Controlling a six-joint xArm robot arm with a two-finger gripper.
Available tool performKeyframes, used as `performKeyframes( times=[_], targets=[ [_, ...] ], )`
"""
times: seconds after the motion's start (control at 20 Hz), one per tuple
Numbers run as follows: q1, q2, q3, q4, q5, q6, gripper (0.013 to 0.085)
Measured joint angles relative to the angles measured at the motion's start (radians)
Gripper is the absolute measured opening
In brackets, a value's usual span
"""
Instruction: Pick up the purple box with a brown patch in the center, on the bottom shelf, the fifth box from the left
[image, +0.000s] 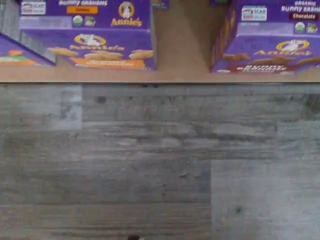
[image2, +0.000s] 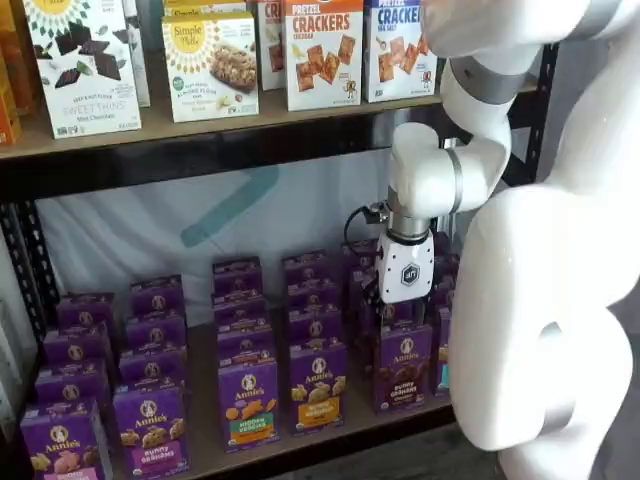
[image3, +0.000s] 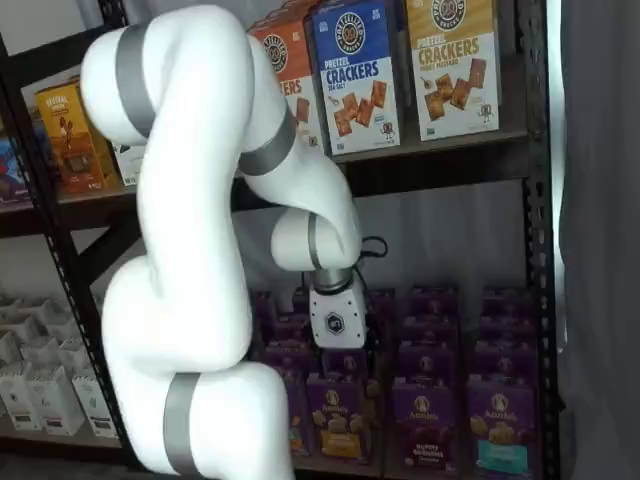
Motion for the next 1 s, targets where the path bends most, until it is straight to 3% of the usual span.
performKeyframes(
  times=[0.45, 1.0],
  targets=[
    [-0.051, 0.178, -0.129, -0.017, -0.031, -0.037, 0.0850],
    [-0.102, 0.321, -0.222, -0.040, -0.111, -0.067, 0.0850]
  ],
)
